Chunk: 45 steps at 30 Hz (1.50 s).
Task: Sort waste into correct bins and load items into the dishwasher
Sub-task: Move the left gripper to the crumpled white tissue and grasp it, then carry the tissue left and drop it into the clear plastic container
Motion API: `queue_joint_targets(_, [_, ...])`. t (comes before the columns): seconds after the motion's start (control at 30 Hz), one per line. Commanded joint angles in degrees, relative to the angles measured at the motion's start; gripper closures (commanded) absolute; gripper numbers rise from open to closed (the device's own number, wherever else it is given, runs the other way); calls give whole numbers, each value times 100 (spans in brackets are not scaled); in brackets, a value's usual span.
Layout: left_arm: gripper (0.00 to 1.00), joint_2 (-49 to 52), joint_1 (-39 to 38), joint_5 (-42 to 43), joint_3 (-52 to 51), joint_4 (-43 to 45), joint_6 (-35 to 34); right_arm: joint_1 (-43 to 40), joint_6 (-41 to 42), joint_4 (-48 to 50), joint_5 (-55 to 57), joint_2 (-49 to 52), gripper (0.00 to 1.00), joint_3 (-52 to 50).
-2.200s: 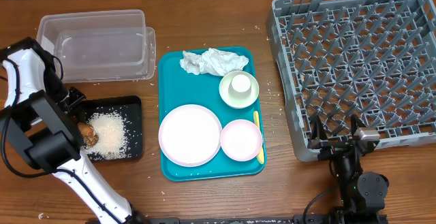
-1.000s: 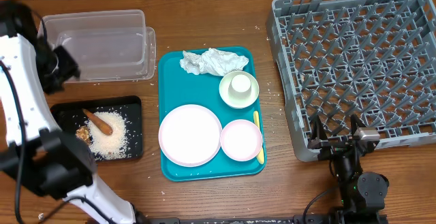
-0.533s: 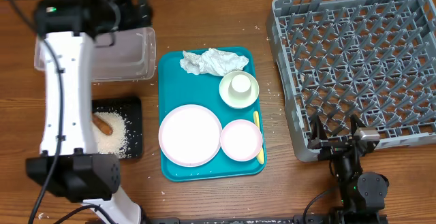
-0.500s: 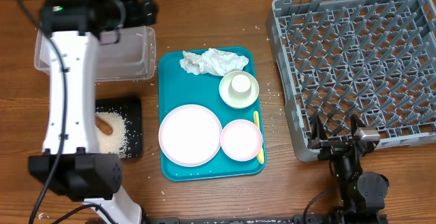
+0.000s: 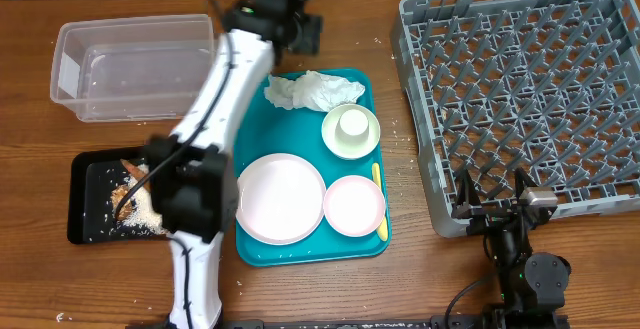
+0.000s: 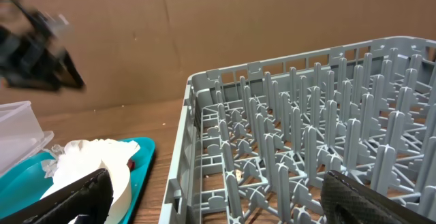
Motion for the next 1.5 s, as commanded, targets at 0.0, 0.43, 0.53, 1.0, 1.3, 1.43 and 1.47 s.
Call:
queue_joint_targets(0.0, [35,326,-122,-254,50,-17,111,-17,-2,46,57,-42,0,-61])
queue_joint_targets(0.43, [32,564,-232,-20,33,-1316,584,-17,-2,46,57,-42,0,-61])
queue_joint_targets(0.53, [31,564,-232,7,-39,-1261,710,-17,-2,46,57,-42,0,-61])
queue_joint_targets(1.0, [30,570,-197,332,-385,-942,774,-17,-2,46,57,-42,0,-61])
queue_joint_targets(1.3, [52,566,-197,42,-498,-767,774,-17,-2,46,57,-42,0,-61])
queue_joint_targets(1.43, [57,544,-199,-31,-306,-890,772,-17,-2,46,57,-42,0,-61])
queue_joint_targets(1.47, [59,533,-203,-31,-232,-951,769,-17,-2,46,57,-42,0,-61])
